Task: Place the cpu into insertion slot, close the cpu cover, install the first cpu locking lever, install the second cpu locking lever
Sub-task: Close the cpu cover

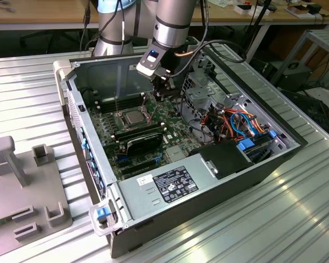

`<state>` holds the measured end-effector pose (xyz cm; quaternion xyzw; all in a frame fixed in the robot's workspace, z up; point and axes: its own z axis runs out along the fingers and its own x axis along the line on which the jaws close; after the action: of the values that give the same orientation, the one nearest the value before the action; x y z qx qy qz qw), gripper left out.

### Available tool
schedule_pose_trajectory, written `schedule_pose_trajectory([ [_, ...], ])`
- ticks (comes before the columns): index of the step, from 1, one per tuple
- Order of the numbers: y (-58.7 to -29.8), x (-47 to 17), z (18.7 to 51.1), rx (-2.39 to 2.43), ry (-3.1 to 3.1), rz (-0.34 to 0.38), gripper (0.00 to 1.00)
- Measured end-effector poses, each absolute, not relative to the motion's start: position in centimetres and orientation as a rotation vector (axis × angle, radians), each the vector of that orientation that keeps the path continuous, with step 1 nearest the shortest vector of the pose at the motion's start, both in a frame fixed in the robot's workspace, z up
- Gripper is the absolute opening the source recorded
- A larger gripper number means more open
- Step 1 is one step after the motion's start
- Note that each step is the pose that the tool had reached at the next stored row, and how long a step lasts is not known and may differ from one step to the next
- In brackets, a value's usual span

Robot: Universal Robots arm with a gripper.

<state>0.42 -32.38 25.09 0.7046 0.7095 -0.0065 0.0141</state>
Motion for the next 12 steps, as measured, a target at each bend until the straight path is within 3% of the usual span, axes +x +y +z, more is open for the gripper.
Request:
schedule_pose_trajectory([
  [12,-32.39,0.02,25.07,2.193,2.208,-0.026,0.11],
])
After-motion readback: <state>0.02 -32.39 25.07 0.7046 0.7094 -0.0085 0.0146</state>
